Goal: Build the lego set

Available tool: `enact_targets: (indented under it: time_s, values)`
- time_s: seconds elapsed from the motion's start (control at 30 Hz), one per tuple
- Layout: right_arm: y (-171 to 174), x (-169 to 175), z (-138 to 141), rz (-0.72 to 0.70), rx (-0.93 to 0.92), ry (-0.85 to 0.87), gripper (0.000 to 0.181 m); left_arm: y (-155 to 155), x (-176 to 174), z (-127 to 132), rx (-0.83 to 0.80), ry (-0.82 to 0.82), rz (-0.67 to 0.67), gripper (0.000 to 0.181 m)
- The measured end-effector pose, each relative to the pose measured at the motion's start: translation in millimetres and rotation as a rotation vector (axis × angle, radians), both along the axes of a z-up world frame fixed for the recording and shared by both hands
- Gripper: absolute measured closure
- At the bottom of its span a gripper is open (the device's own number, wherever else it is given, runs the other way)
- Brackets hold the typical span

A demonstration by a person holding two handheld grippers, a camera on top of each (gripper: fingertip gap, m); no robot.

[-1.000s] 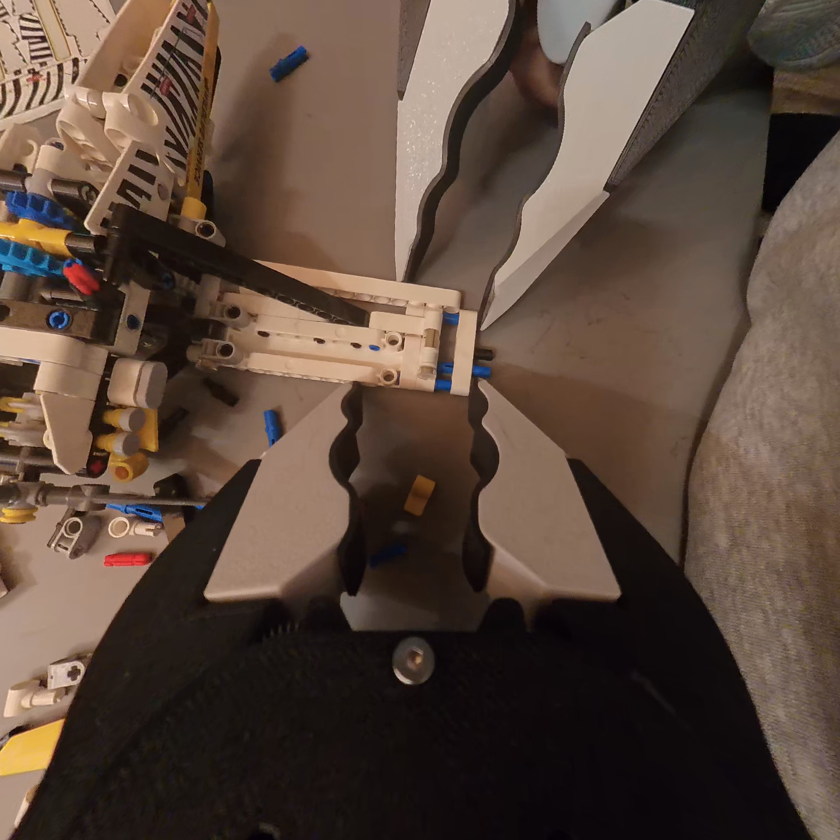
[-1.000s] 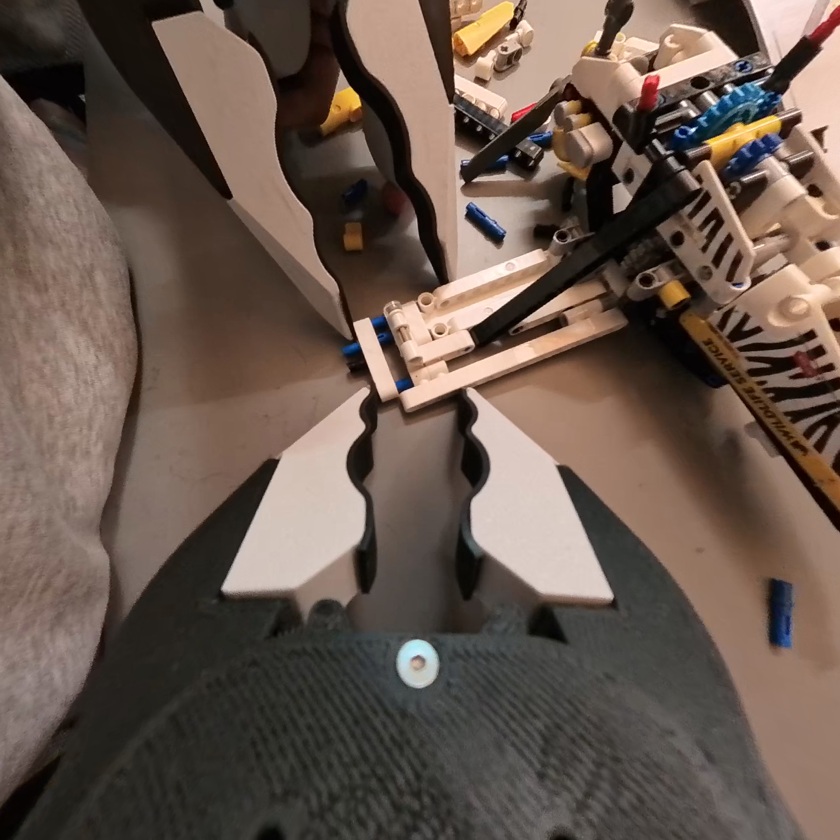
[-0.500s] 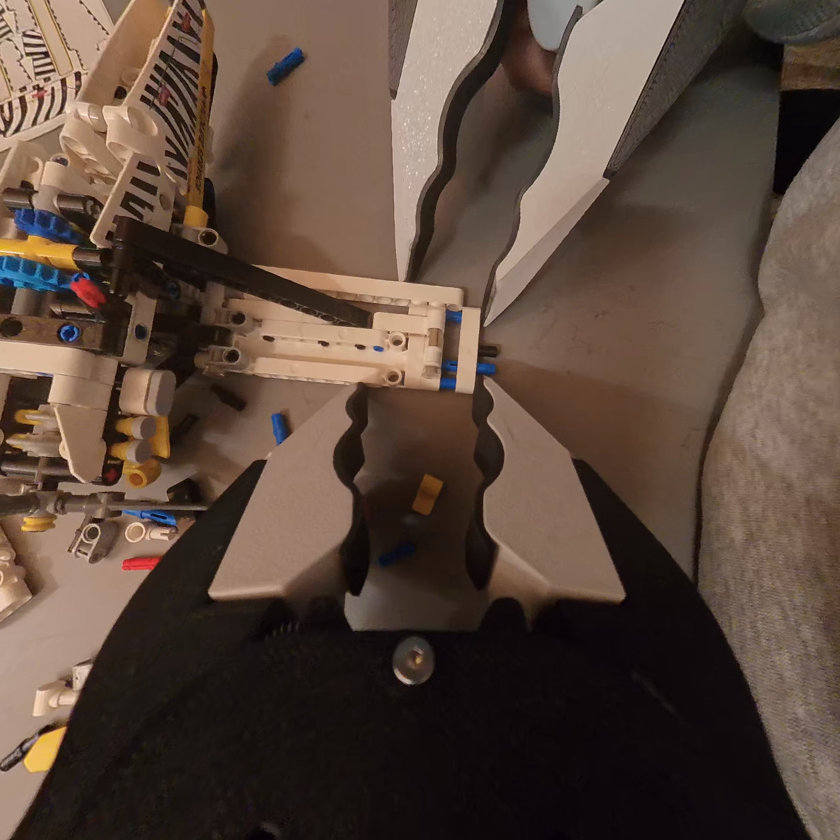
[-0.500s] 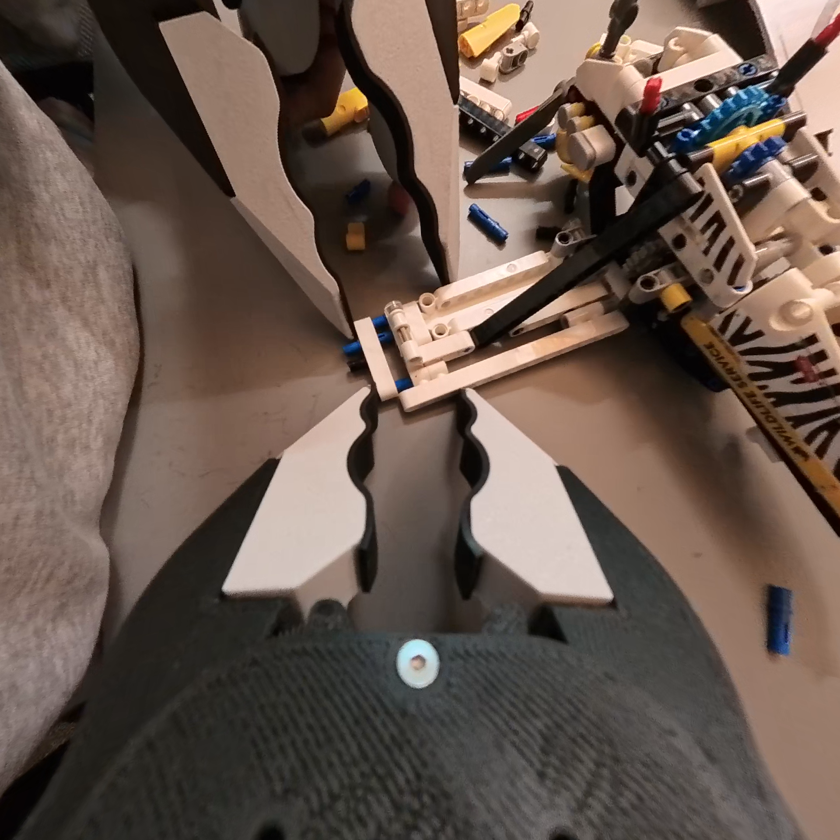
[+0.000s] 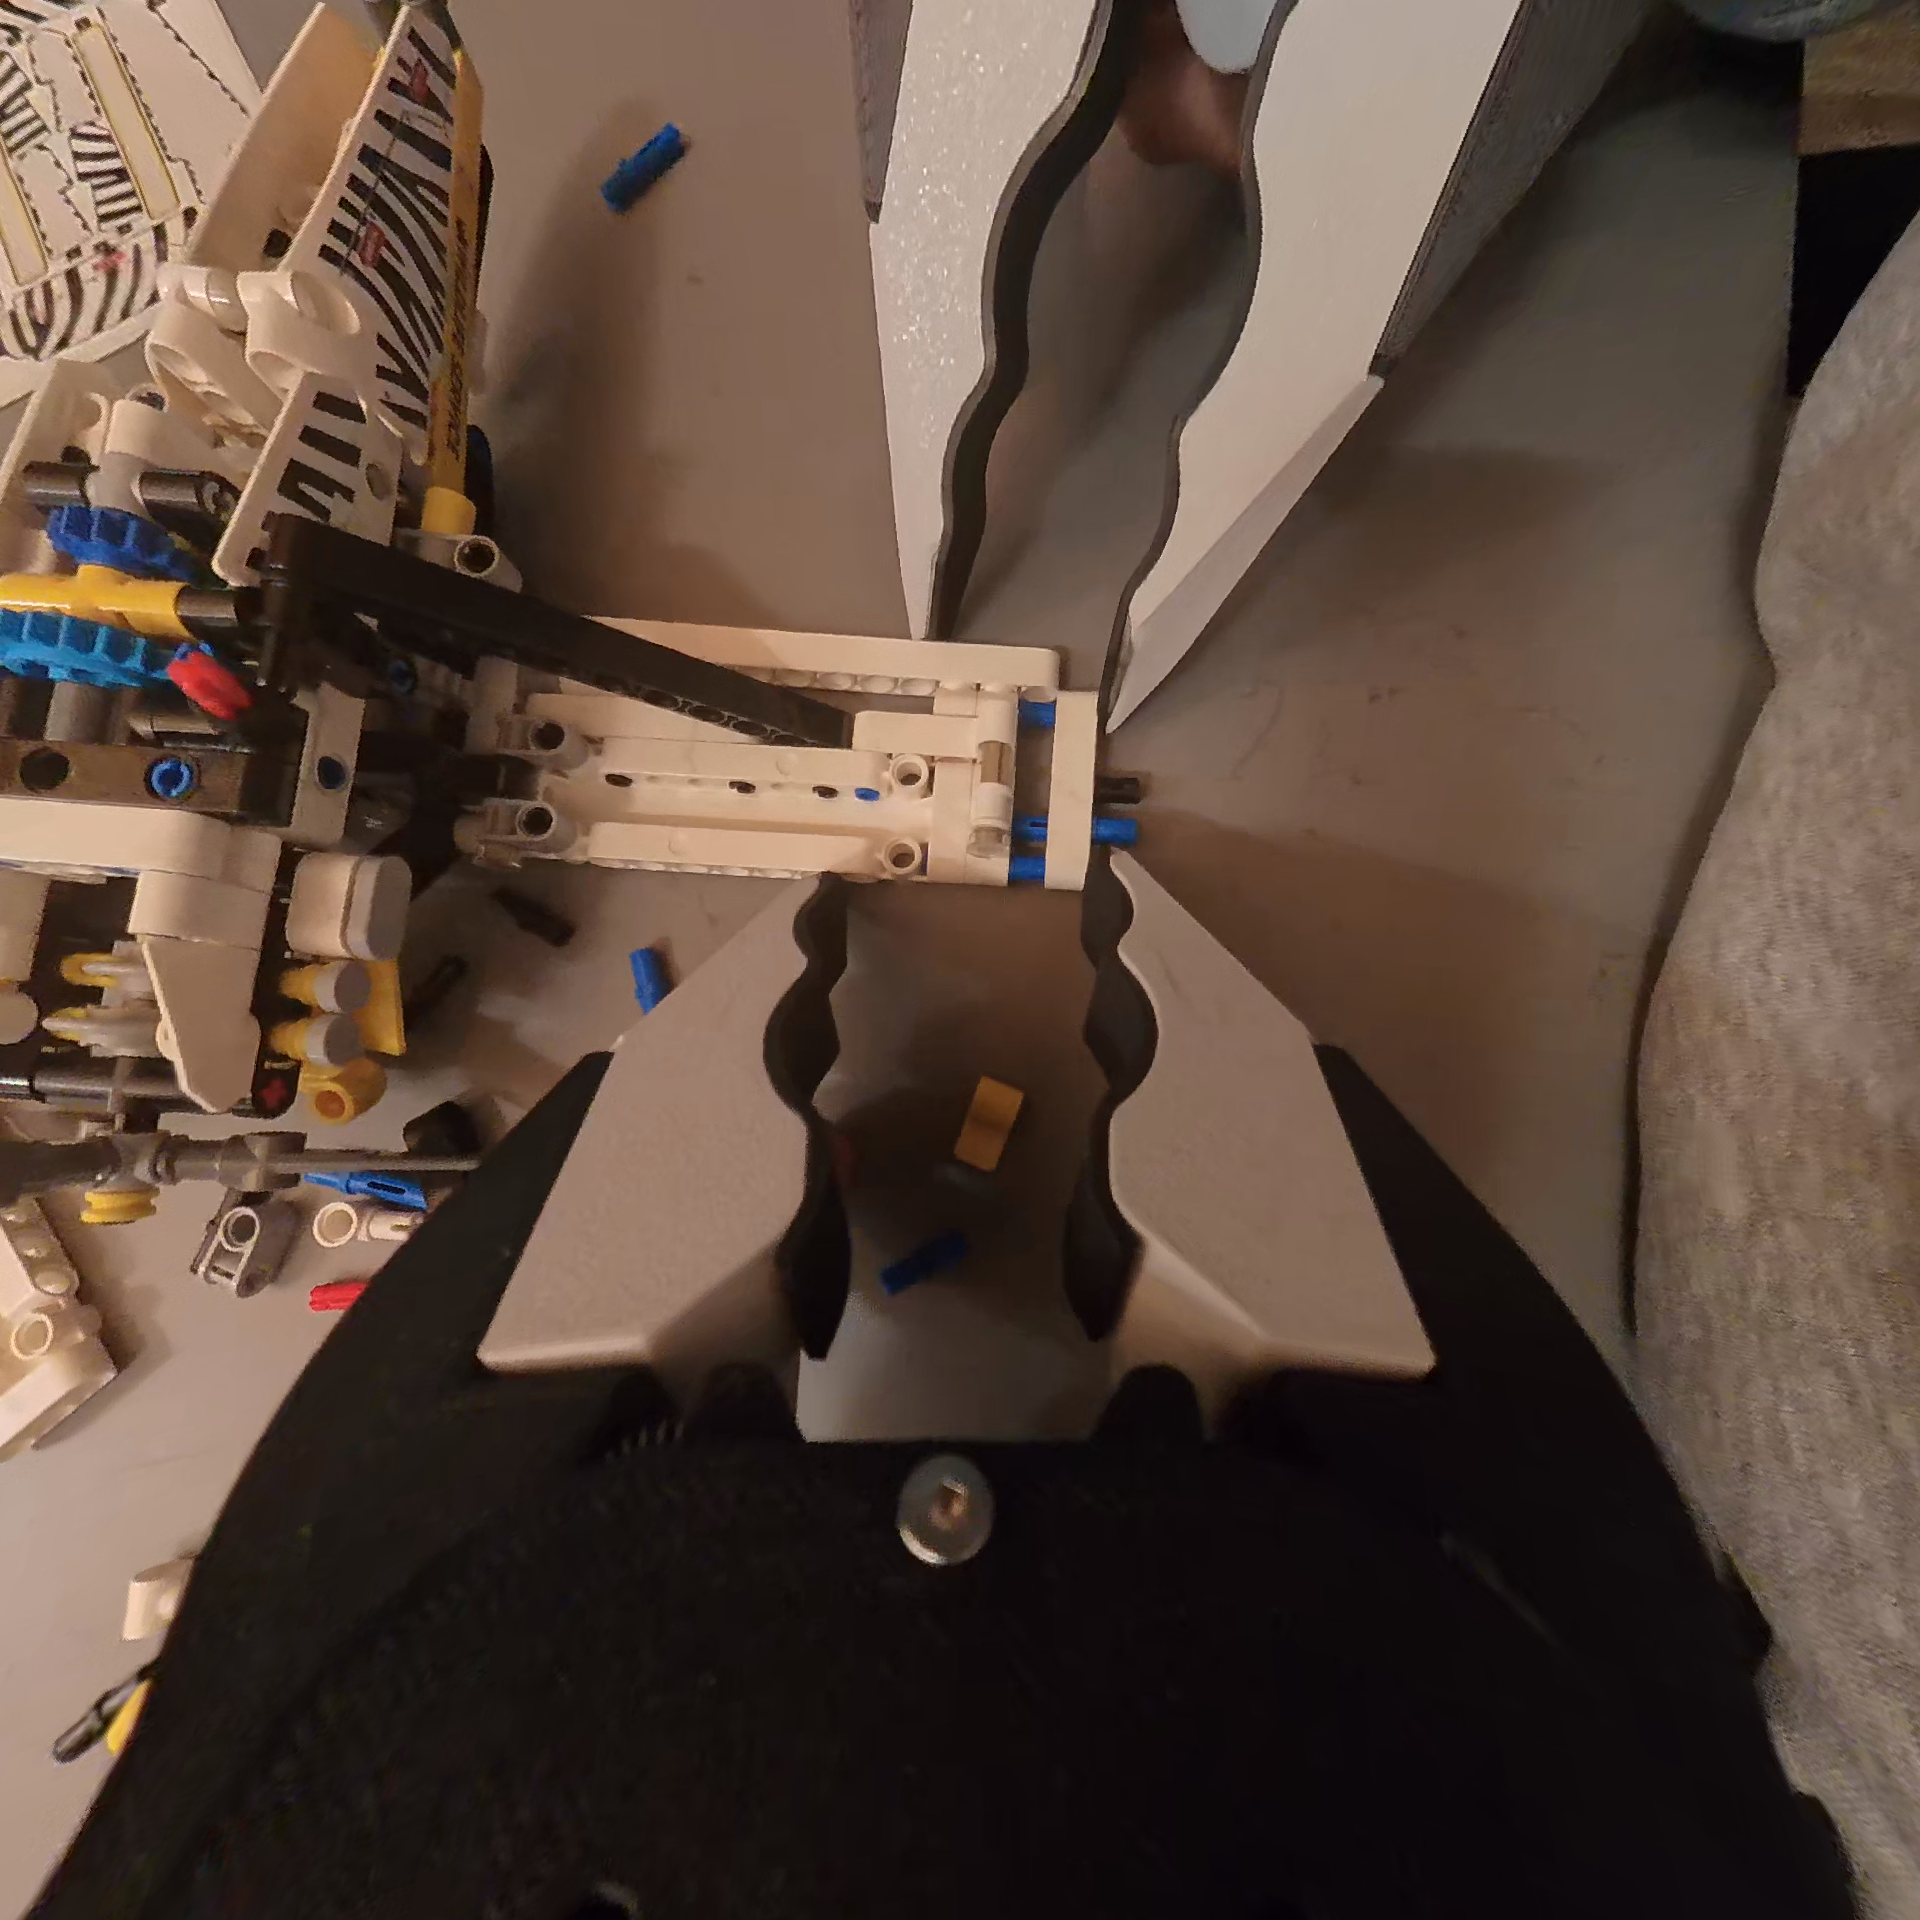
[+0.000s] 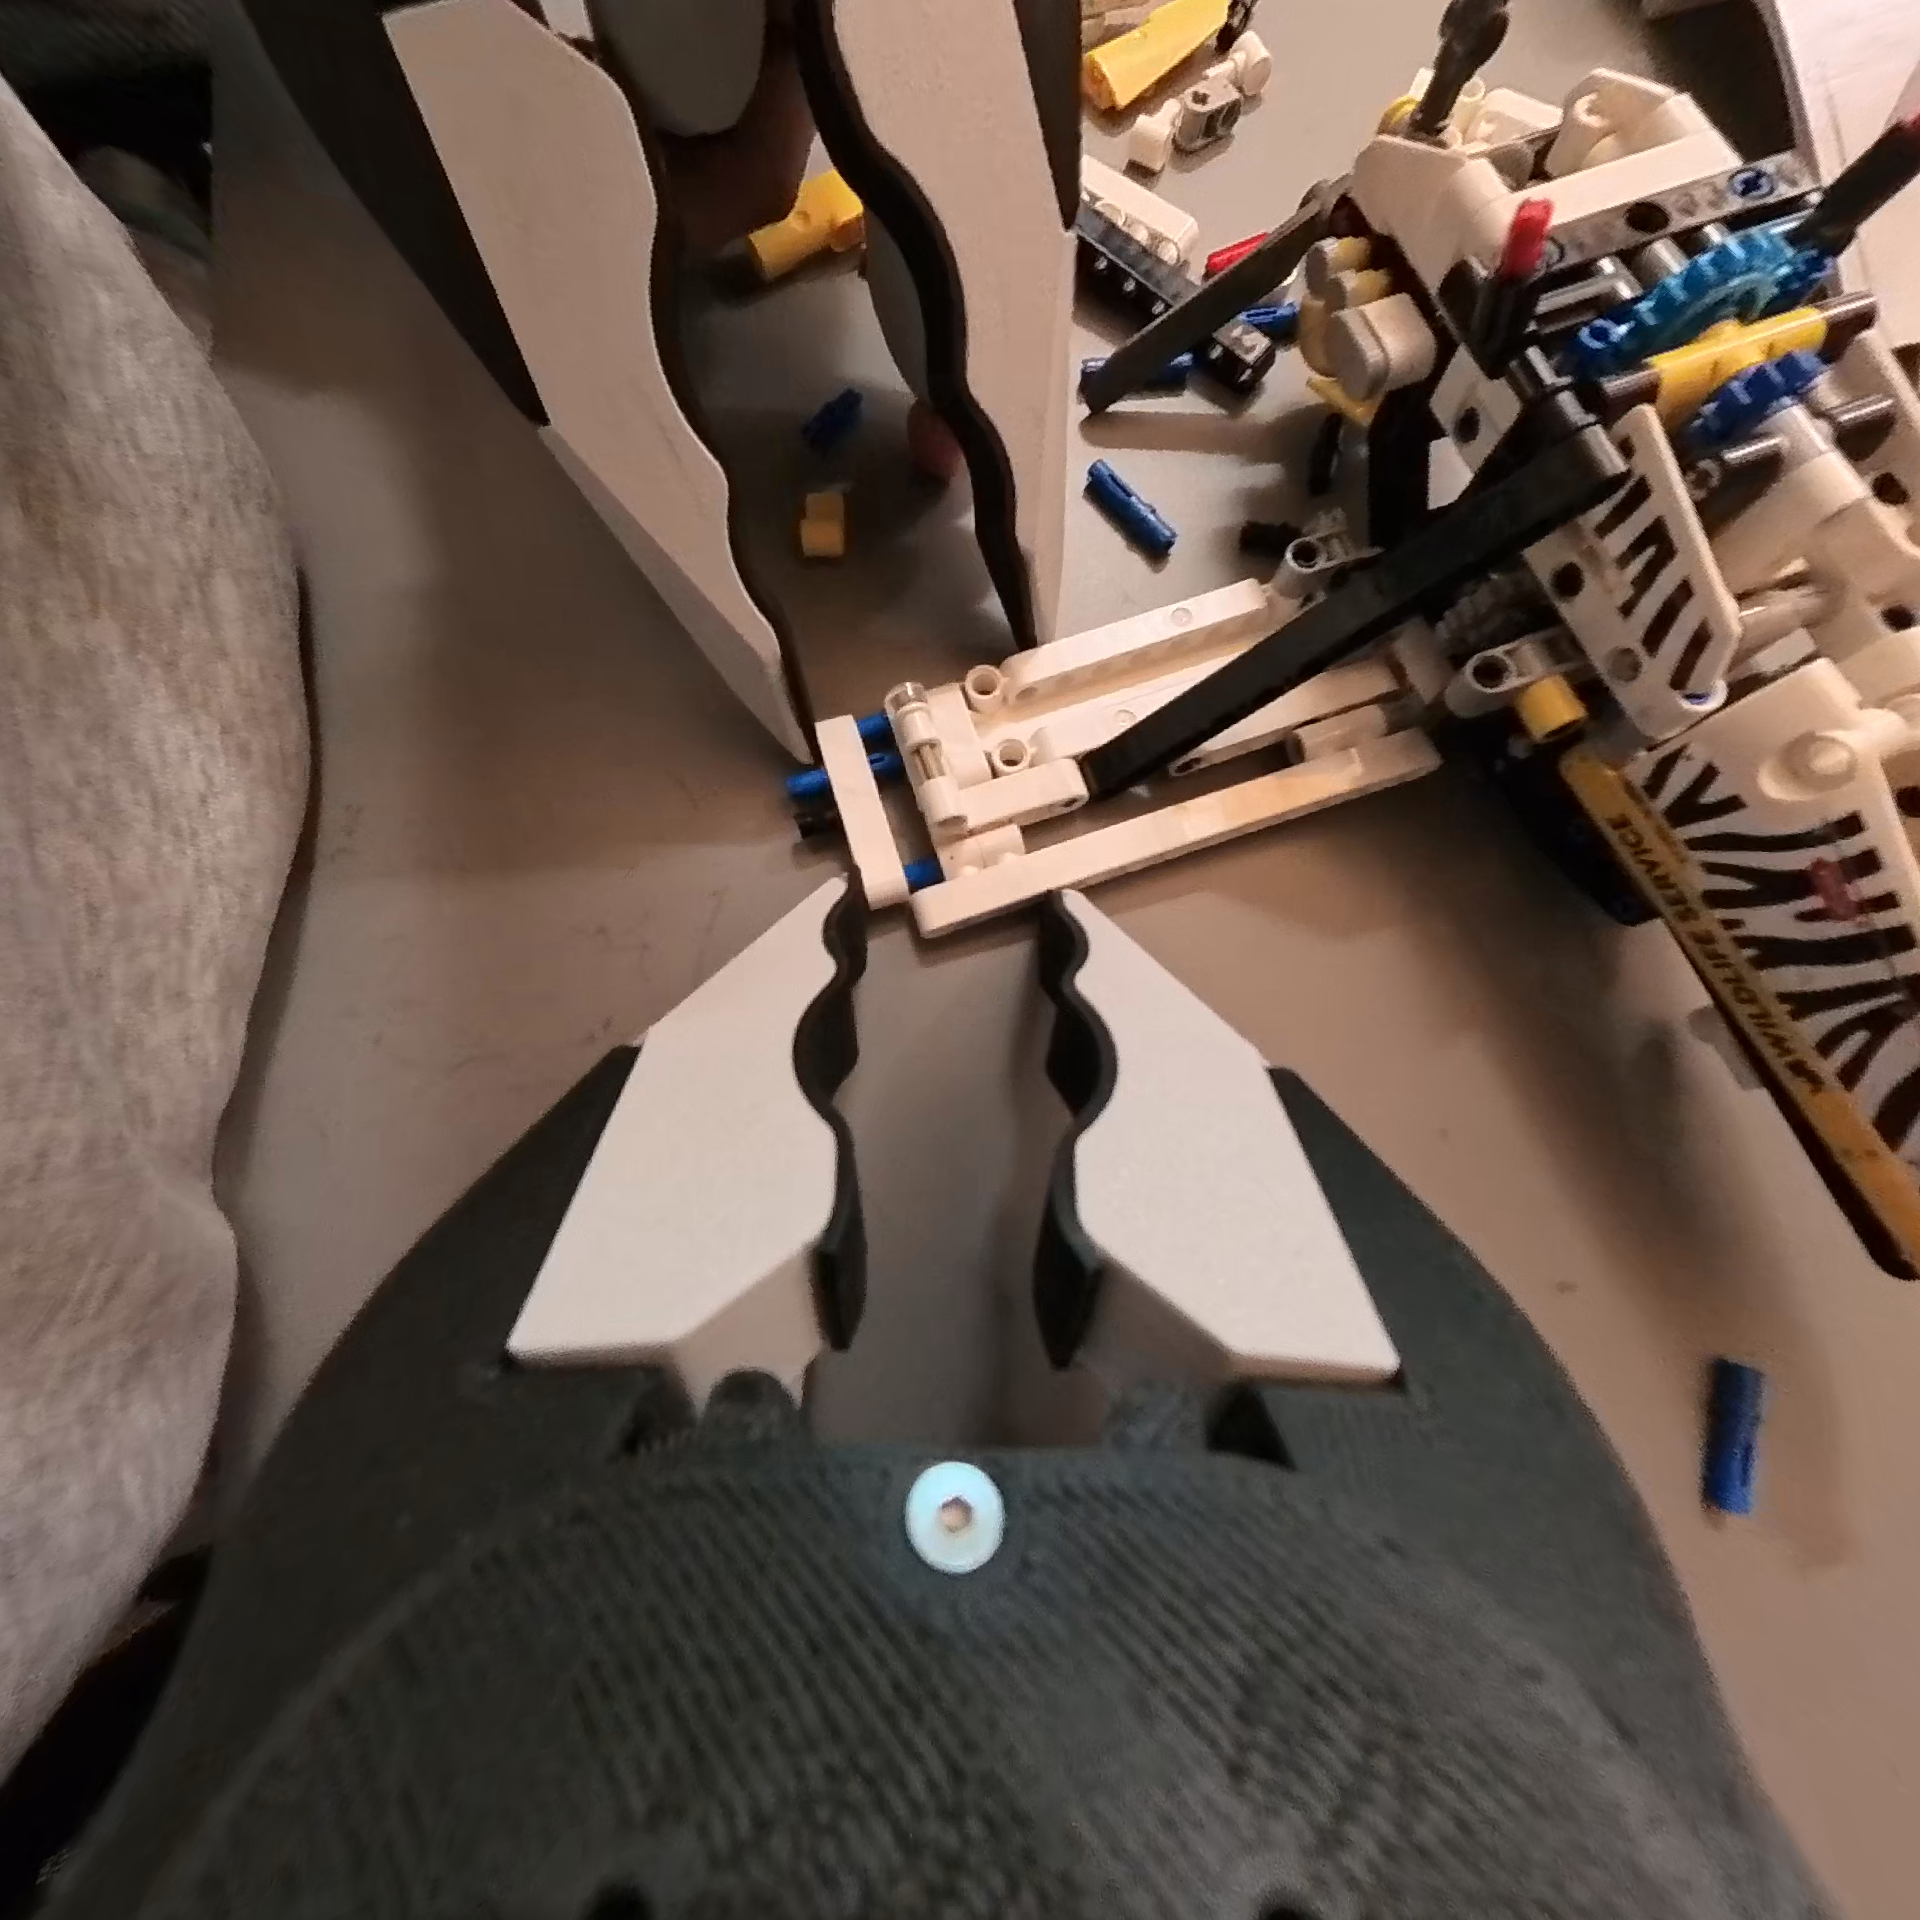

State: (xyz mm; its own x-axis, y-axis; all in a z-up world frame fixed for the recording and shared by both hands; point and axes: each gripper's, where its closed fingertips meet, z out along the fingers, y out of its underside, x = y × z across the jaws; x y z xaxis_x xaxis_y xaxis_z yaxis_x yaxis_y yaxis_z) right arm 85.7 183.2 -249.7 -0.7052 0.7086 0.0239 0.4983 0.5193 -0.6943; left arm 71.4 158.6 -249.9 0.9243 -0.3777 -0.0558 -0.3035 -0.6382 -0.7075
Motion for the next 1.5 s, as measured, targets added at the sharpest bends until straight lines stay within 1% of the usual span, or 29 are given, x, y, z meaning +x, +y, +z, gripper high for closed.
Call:
enact_targets:
  time_s: [0.13,0.33,0.7,0.83,1.07,1.17,1.2,1.23,1.27,1.3,1.37,1.43,1.5]
  values:
    - [-0.5,0.5,0.2,-0.003,0.038,0.029,0.149,-0.1,-0.6,-0.1,-0.008,0.002,0.001,0.134]
    - [0.1,-0.7,-0.2,-0.027,-0.005,0.037,0.148,-0.2,-0.4,-0.2,-0.013,0.005,-0.005,0.134]
    - [-0.2,-2.2,-0.1,-0.024,-0.048,0.061,0.147,0.0,-0.2,-0.7,0.003,-0.004,0.012,0.134]
    - [-0.1,-2.6,-0.2,-0.018,-0.045,0.036,0.147,-0.4,-0.3,-0.5,0.005,-0.002,0.010,0.134]
    - [-0.4,-1.4,3.6,-0.041,-0.192,-0.053,0.147,-1.3,-0.5,0.4,-0.001,-0.030,0.016,0.134]
    - [0.2,-1.4,3.6,-0.028,-0.208,-0.064,0.148,-1.4,-0.4,0.2,0.000,-0.020,0.019,0.134]
    - [0.7,-1.7,3.3,-0.029,-0.207,-0.067,0.148,-2.4,2.3,0.5,-0.003,-0.022,0.002,0.141]
    - [2.5,-3.5,2.9,-0.038,-0.198,-0.065,0.149,-1.9,1.6,0.6,0.003,-0.003,0.012,0.150]
    - [5.7,-6.5,2.3,-0.056,-0.182,-0.057,0.149,-1.4,3.7,1.6,0.021,0.017,0.011,0.169]
    - [7.8,-8.1,1.7,-0.062,-0.165,-0.053,0.152,0.6,-0.9,0.6,0.040,0.076,0.038,0.176]
    - [6.2,-6.7,1.3,-0.043,-0.161,-0.063,0.164,-0.3,-3.3,-0.8,0.053,0.151,0.038,0.175]
    - [2.1,-5.4,1.6,-0.037,-0.181,-0.081,0.164,-1.0,-3.4,-0.6,0.036,0.128,0.047,0.173]
    - [0.4,-2.5,1.9,-0.028,-0.184,-0.102,0.161,-3.0,-5.1,-0.1,0.018,0.097,0.053,0.164]
